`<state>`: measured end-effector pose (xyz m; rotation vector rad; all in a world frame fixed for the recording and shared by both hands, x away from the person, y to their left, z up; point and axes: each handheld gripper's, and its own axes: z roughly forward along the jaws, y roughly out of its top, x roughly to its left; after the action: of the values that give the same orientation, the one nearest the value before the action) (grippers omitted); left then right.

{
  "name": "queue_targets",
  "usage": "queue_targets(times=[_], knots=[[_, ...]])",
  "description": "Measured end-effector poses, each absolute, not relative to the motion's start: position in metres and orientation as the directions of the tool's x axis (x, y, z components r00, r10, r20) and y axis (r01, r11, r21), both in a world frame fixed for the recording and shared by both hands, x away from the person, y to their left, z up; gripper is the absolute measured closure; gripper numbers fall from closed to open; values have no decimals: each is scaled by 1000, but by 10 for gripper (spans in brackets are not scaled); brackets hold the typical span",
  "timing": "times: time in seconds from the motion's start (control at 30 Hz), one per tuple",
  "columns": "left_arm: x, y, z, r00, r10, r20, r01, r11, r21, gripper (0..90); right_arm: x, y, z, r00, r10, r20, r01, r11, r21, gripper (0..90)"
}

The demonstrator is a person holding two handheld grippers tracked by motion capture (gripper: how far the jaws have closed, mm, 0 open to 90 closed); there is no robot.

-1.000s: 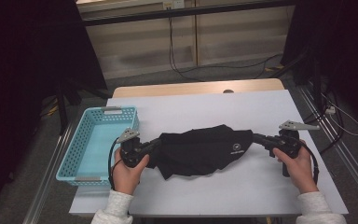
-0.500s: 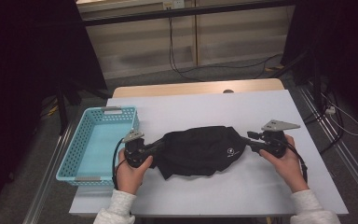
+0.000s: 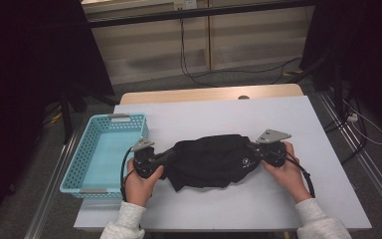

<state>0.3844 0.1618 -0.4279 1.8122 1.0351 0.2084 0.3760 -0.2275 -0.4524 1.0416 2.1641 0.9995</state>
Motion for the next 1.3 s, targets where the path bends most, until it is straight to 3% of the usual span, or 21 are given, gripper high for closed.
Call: queue_targets(times=[0.33,0.57,0.7,0.8,1.07,1.2,1.3], knots=[[386,165,-429,606,736,-301,556,-122,822,843,359,-265,-433,-516,851,97,445,170,879,875],[386,161,-429,609,733,-305,562,-127,817,859,351,-296,-444,-444,870,212,478,30,878,877],[388,159,-431,610,733,-301,556,-126,821,838,351,-299,-447,-427,877,221,483,14,876,876],[389,158,-431,603,746,-284,545,-124,829,670,352,-298,-451,-414,887,207,498,30,867,874],[393,148,-434,640,730,-238,515,-178,839,476,353,-298,-454,-384,902,196,509,30,860,870],[396,145,-439,648,724,-235,514,-188,837,482,353,-298,-454,-382,904,194,510,32,860,869],[397,142,-441,659,712,-242,523,-203,828,548,353,-298,-455,-381,904,195,517,33,855,868]])
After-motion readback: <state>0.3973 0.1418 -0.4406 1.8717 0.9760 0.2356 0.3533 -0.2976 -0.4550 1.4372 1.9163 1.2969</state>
